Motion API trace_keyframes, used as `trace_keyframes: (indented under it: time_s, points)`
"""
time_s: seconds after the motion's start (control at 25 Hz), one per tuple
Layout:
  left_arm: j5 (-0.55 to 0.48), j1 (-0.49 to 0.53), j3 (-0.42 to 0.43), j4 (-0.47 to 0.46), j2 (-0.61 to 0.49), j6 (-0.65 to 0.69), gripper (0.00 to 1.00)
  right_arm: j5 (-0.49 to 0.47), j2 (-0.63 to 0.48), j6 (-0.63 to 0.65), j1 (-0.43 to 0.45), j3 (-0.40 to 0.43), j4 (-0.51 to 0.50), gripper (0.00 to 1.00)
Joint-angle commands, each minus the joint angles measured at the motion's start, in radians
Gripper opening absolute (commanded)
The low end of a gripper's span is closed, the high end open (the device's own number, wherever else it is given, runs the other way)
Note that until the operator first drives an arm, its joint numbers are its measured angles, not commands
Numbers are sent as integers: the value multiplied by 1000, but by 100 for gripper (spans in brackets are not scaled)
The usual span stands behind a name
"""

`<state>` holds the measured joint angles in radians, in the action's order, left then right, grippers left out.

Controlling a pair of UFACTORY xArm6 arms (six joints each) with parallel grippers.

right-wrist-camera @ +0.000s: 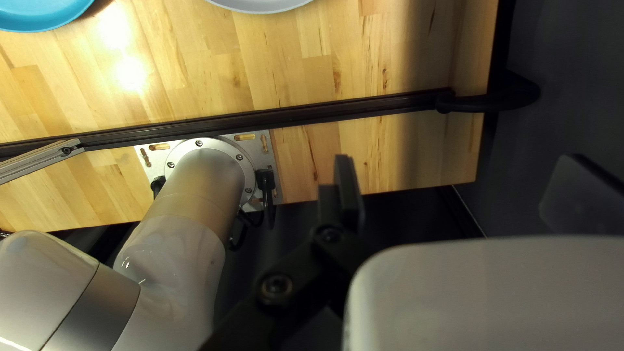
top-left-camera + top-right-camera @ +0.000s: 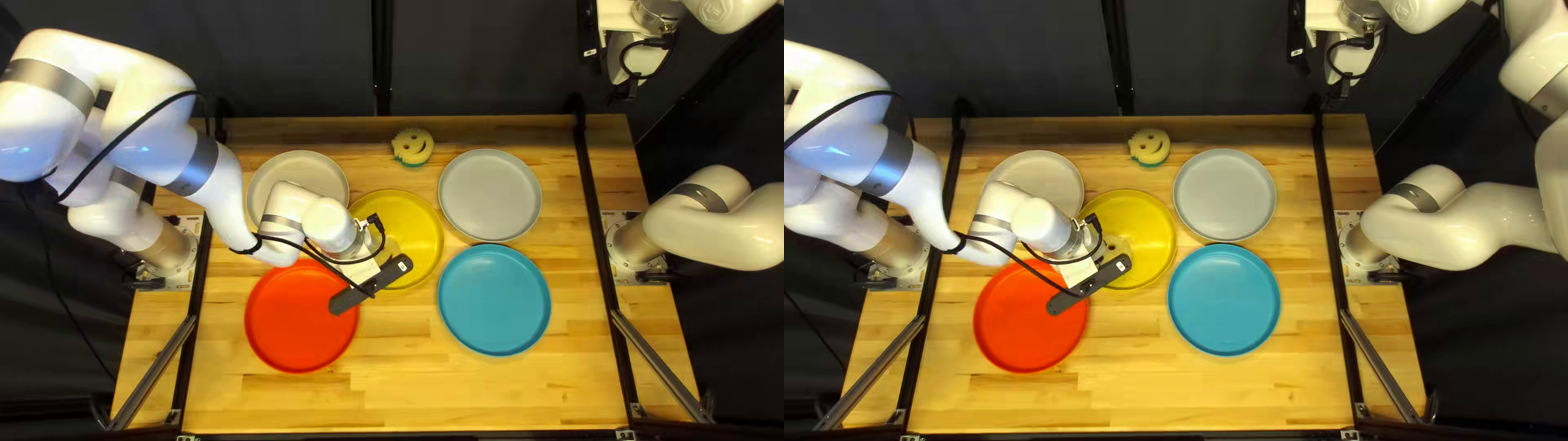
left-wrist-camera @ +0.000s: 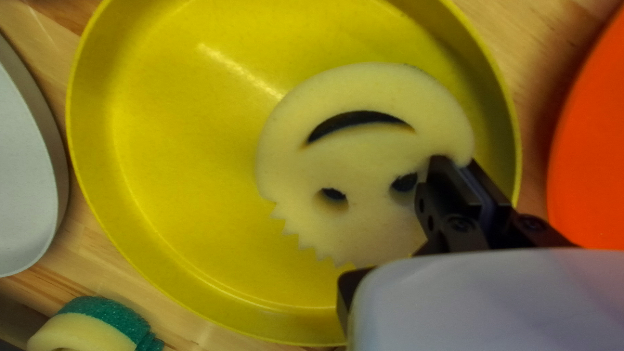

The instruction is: Pick up sponge and scrub the plate

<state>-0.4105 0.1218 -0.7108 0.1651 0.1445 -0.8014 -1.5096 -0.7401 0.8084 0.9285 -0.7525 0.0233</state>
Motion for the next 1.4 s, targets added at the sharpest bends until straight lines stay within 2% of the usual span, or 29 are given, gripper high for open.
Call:
trace_keyframes:
  time_s: [0.04,0.24,0.4,0.6,0.96,1.04,1.2,1.4]
  points:
    - [2,-13,-61,-3,47,-24,0,0,0,0,0,0,0,100]
    - [8,-36,-141,-11,110,-71,0,0,0,0,0,0,0,100]
    - [14,-40,-159,-10,125,-85,0,0,0,0,0,0,0,100]
    - [19,-45,-93,-11,72,-87,0,0,0,0,0,0,0,100]
    - [25,-51,78,-18,-57,-49,0,0,0,0,0,0,0,100]
    - [21,-50,91,-18,-72,-40,0,0,0,0,0,0,0,100]
    - [6,-49,75,-19,-69,-34,0,0,0,0,0,0,0,100]
    - [-9,-64,-18,-23,-7,-65,0,0,0,0,0,0,0,100]
